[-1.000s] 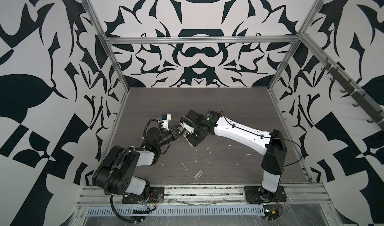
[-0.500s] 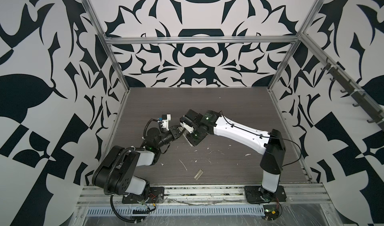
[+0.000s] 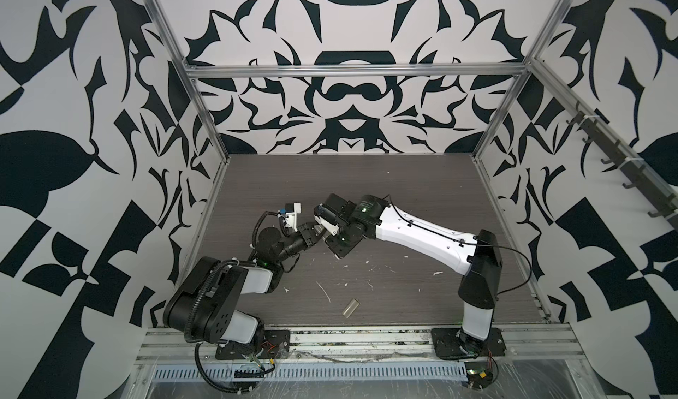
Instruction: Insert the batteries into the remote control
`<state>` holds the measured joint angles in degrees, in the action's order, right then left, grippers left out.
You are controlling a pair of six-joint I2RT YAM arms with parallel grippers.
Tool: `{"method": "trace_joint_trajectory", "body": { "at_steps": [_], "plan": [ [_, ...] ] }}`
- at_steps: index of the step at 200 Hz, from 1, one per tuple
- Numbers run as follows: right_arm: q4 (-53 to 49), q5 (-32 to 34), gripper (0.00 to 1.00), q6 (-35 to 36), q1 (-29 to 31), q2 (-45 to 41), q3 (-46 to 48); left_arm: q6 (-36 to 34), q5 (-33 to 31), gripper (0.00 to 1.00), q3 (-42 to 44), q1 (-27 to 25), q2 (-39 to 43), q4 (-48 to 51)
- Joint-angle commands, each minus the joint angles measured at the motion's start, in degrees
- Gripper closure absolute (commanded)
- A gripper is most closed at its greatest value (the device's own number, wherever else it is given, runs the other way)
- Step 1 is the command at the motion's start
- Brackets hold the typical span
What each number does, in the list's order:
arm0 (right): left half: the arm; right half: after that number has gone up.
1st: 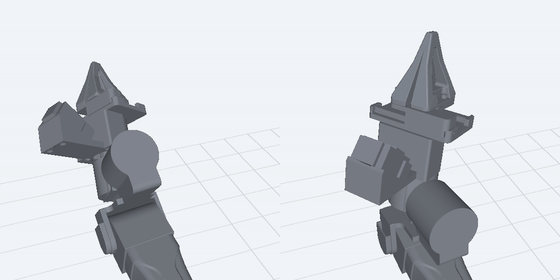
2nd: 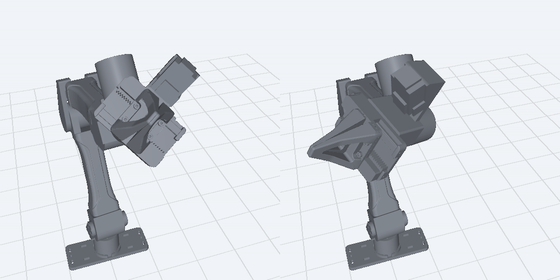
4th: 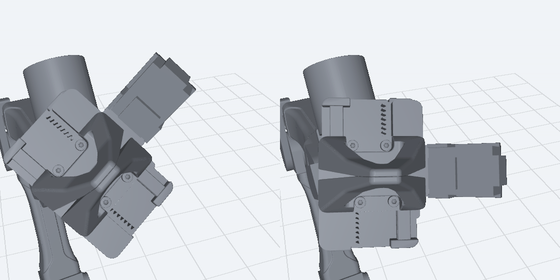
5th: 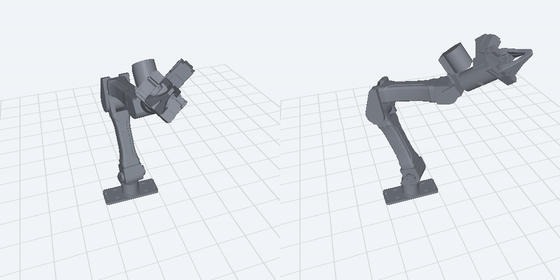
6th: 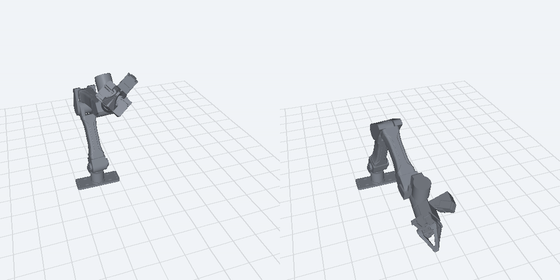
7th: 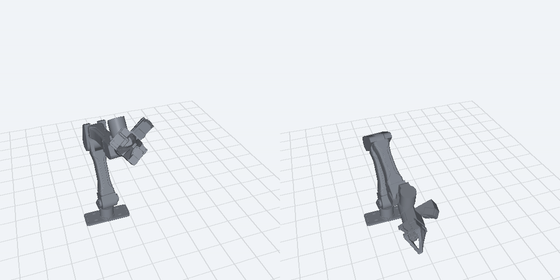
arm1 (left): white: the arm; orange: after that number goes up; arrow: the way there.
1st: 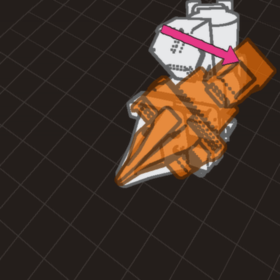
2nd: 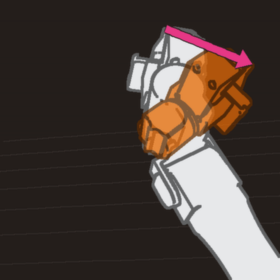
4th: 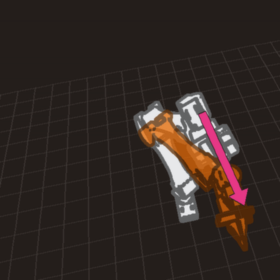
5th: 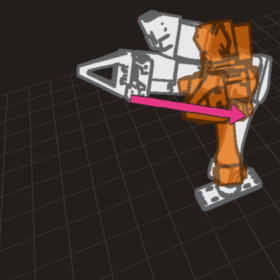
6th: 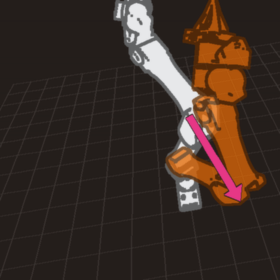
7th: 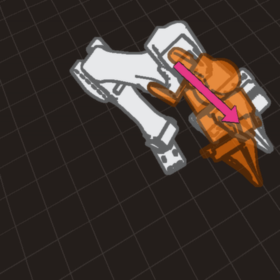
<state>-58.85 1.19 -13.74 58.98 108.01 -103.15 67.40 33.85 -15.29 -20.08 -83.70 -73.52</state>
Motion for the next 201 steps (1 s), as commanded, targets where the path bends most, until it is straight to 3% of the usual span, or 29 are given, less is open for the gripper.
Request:
{"method": "trace_joint_trajectory", "body": {
  "at_steps": [1,38,83,104,157,189,201],
  "plan": [
    [-2.60,1.11,0.55,1.39,0.26,-0.65,-3.99,1.37,1.75,1.00,0.07,-0.16,-0.93,-5.21],
    [-5.53,-0.56,0.56,5.12,0.43,-2.11,-8.70,2.19,4.80,1.00,-0.60,-0.15,-0.85,-5.06],
    [1.53,-2.37,0.61,19.94,2.85,-11.59,3.85,4.58,9.09,1.00,-1.21,-0.23,-0.24,-4.79],
    [3.44,-7.13,0.54,25.22,2.98,-15.07,7.03,5.89,11.69,1.00,-1.45,-0.15,0.29,-4.50],
    [3.91,-9.98,0.30,36.41,3.63,-18.57,11.20,5.28,15.94,1.00,-2.83,-0.28,2.74,1.83],
    [8.60,-13.63,0.30,40.61,3.61,-20.12,15.97,4.08,16.25,1.00,-3.44,-0.47,3.27,4.43],
    [8.63,-12.75,0.37,41.29,3.68,-19.02,15.49,4.30,16.27,1.00,-3.37,-0.54,3.50,4.50]
  ]
}}
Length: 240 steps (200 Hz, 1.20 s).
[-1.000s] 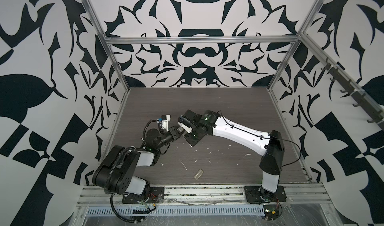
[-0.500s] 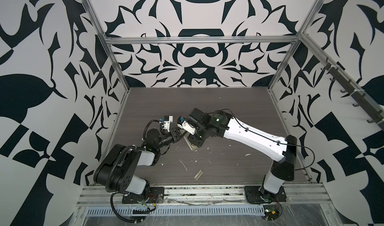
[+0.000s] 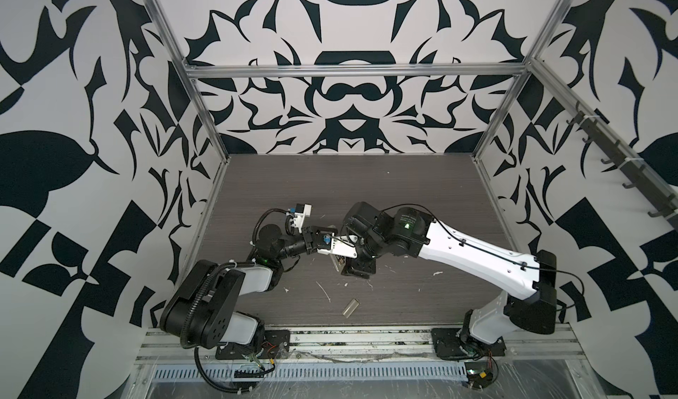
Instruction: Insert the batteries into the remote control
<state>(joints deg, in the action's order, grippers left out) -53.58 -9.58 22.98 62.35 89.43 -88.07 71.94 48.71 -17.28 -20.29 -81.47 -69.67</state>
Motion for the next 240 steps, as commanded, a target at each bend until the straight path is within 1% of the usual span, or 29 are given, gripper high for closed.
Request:
{"method": "trace_joint_trajectory", "body": {
  "at_steps": [1,35,58,74,100,117,132,146,159,185,240],
  "plan": [
    [3.34,-1.82,0.37,4.59,0.32,-0.33,0.29,-0.19,1.44,1.00,-1.41,-0.34,1.29,0.67],
    [0.67,0.32,0.38,6.77,0.31,3.65,-3.15,-0.12,1.65,1.00,-1.44,-0.47,2.01,1.64],
    [1.05,1.43,0.40,7.58,0.35,3.47,-2.65,0.02,1.61,1.00,-1.27,-0.79,2.10,1.64],
    [1.24,3.61,0.42,8.21,0.40,3.39,-1.96,0.17,1.58,1.00,-1.18,-0.87,2.11,1.55],
    [1.75,5.76,0.48,9.08,0.36,2.77,-0.70,0.69,1.85,1.00,-1.19,-1.14,1.21,0.84],
    [1.47,5.65,0.50,9.20,0.40,2.86,-0.75,1.39,2.07,1.00,-1.18,-1.24,0.32,-0.69],
    [1.45,5.48,0.54,9.33,0.36,3.06,-0.65,1.99,2.01,1.00,-1.12,-1.26,-0.32,-2.07],
    [1.70,5.11,0.55,9.54,0.33,2.92,-0.27,2.32,2.10,1.00,-1.06,-1.32,-0.70,-2.81],
    [1.84,4.97,0.56,9.72,0.37,2.70,0.21,2.33,2.09,1.00,-0.87,-1.27,-0.71,-2.93],
    [2.37,4.47,0.63,9.97,0.32,2.73,0.96,2.24,2.04,1.00,-0.83,-1.27,-0.82,-2.80],
    [3.20,4.58,0.71,10.25,0.23,2.52,2.01,2.26,2.47,1.00,-1.22,-1.31,-1.58,-2.93]
  ]
}}
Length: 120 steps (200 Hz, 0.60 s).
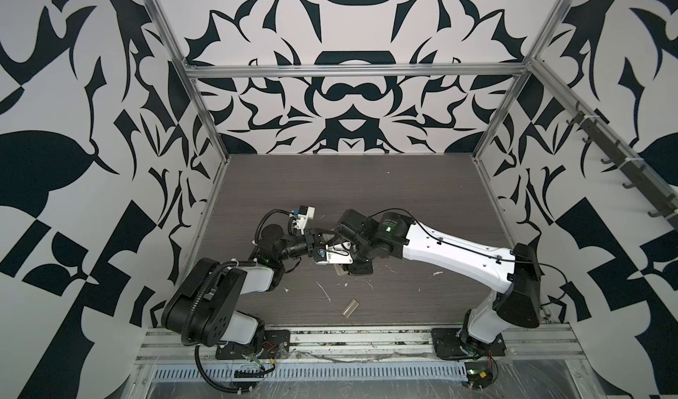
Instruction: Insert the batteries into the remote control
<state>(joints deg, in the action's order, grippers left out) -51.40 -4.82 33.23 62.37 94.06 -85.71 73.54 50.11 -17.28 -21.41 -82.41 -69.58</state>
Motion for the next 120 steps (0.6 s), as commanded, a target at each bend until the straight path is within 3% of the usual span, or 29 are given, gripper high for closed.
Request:
{"method": "trace_joint_trajectory", "body": {
  "at_steps": [1,120],
  "plan": [
    [1.02,-0.19,0.71,0.04,0.16,-2.12,-0.39,0.70,1.06,1.00,-1.20,-0.21,-0.69,-3.02],
    [0.44,-1.03,0.78,-0.61,0.21,-0.46,-2.08,1.22,0.99,1.00,-0.99,-0.30,-1.09,-3.71]
  ]
}}
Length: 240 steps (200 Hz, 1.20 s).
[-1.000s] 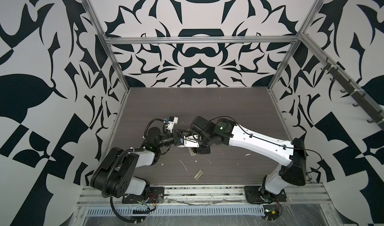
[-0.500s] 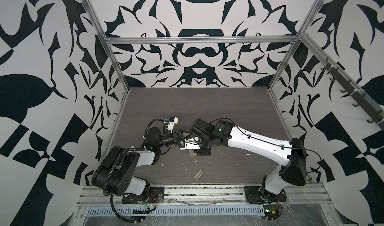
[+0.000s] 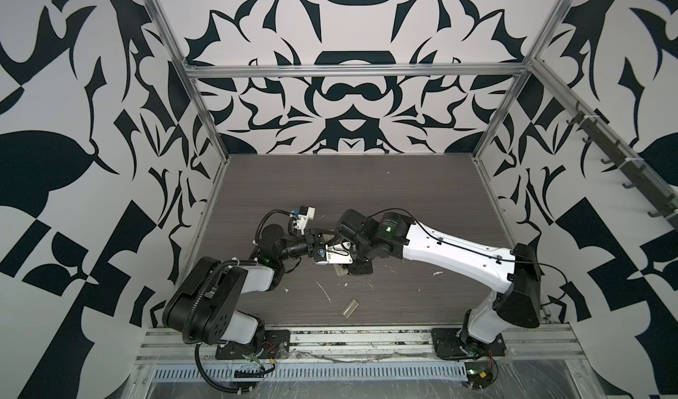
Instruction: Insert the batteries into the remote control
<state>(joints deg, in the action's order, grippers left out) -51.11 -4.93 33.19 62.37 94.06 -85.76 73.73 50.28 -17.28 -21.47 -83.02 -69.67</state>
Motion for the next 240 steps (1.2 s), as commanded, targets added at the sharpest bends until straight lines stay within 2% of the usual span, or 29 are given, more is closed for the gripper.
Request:
{"method": "trace_joint_trajectory", "body": {
  "at_steps": [1,81,166,240],
  "plan": [
    [0.15,-0.90,0.78,-0.57,0.21,-0.46,-2.04,1.04,0.84,1.00,-0.95,-0.23,-0.47,-3.63],
    [-0.01,-0.97,0.80,-0.93,0.19,0.42,-2.66,1.76,0.87,1.00,-0.81,-0.22,-0.74,-4.69],
    [-0.15,0.34,0.87,-1.48,0.21,1.91,-3.80,1.95,0.94,1.00,-0.72,-0.28,-0.61,-5.10],
    [0.37,2.37,0.88,-2.85,0.21,3.23,-4.81,2.39,1.02,1.00,-0.48,-0.46,-0.54,-5.78]
  ]
}}
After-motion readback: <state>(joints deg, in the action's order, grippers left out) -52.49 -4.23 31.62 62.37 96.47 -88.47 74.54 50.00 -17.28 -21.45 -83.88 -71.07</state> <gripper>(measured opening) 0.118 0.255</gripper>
